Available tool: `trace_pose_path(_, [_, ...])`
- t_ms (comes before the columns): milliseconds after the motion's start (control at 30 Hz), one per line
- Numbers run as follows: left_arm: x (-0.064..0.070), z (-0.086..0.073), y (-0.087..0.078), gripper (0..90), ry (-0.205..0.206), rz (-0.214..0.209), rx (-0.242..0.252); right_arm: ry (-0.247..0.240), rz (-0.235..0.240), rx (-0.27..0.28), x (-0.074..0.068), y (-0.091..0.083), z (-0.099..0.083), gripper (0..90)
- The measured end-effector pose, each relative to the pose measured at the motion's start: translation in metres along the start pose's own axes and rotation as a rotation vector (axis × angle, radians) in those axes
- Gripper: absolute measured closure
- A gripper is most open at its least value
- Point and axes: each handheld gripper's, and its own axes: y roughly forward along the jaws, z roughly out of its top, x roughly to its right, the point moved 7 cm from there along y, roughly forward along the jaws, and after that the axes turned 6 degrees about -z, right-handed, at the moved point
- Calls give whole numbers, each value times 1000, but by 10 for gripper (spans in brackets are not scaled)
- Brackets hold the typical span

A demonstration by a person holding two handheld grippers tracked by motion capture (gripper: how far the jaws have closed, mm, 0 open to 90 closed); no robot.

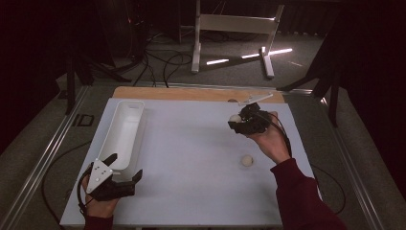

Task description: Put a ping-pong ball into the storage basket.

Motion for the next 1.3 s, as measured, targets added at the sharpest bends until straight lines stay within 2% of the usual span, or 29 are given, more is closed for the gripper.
trace_pose_path(600, [0,0,0,2,-1,-4,0,-27,22,11,-22,1,19,503])
trace_pose_path(1200, [1,0,0,2,0,-6,1,-47,34,21,-37,3,36,503])
trace_pose_path(1300, [1,0,0,2,-1,-7,0,-44,48,21,-39,2,38,503])
